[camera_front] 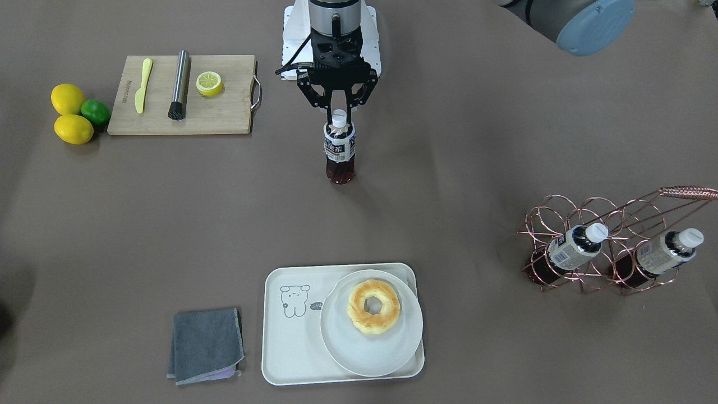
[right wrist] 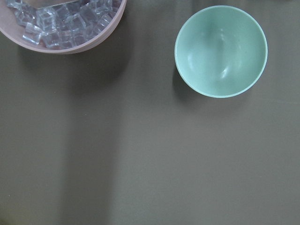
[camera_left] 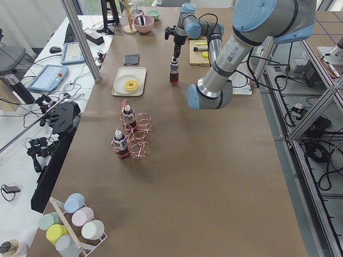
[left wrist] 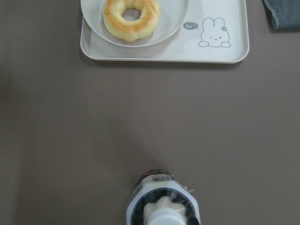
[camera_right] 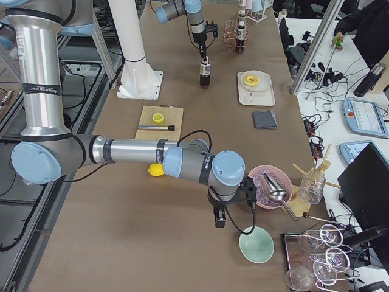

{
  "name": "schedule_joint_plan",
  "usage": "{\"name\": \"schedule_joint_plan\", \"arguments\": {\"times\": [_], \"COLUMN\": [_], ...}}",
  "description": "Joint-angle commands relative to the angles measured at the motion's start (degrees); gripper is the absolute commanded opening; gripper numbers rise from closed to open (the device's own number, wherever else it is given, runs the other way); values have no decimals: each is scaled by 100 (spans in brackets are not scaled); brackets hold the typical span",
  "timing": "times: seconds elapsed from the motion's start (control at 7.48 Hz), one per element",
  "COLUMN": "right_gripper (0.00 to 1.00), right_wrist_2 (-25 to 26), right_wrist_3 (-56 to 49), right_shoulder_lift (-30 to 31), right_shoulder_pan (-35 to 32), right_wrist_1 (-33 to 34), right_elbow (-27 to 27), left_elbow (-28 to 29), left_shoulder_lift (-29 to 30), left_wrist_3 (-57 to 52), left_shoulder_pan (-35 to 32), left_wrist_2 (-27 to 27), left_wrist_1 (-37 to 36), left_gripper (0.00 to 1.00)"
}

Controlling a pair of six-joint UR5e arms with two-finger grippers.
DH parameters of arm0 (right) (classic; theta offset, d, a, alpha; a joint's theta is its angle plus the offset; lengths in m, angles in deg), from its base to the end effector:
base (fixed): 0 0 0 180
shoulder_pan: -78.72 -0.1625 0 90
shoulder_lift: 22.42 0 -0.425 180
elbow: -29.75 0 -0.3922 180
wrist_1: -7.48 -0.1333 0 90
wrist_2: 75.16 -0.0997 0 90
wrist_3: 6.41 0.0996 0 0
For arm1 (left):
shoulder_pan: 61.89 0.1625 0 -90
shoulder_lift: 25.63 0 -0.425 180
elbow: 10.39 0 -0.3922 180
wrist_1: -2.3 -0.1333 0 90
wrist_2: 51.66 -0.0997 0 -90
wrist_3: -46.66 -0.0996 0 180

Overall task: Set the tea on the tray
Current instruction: 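Carry the bottle with the left gripper and set it on the table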

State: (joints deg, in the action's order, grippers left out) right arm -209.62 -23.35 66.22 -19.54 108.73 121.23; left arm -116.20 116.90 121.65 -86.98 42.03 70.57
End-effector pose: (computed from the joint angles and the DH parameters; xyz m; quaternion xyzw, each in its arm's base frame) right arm 0.1333 -0.4758 0.6529 0.0161 -0.3830 -0.0422 0.9226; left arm 0.5102 -0.3790 0.0524 0.1078 0.3816 -0.0680 0.9155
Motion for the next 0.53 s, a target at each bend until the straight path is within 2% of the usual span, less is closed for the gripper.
{"name": "schedule_joint_plan", "arguments": {"times": [0.0, 0.13, 0.27, 0.4], "right_gripper": [100, 100, 100, 100], "right_wrist_2": [-1, -1, -1, -1], "right_wrist_3": [6, 15, 24, 33], "right_shoulder_lift": [4, 4, 4, -5], "right_shoulder_pan": [0, 0, 0, 0], "right_wrist_1": [0, 0, 0, 0], "right_elbow": [1, 1, 1, 1], "left_elbow": [17, 34, 86, 78], "left_shoulder_lift": [-6, -6, -15, -41], "left_wrist_3": [-38, -38, -38, -29], "left_shoulder_pan": [5, 5, 5, 5], "left_wrist_2": [1, 1, -8, -17], "left_wrist_1": [20, 11, 11, 20], "left_gripper": [0, 26, 78, 94]}}
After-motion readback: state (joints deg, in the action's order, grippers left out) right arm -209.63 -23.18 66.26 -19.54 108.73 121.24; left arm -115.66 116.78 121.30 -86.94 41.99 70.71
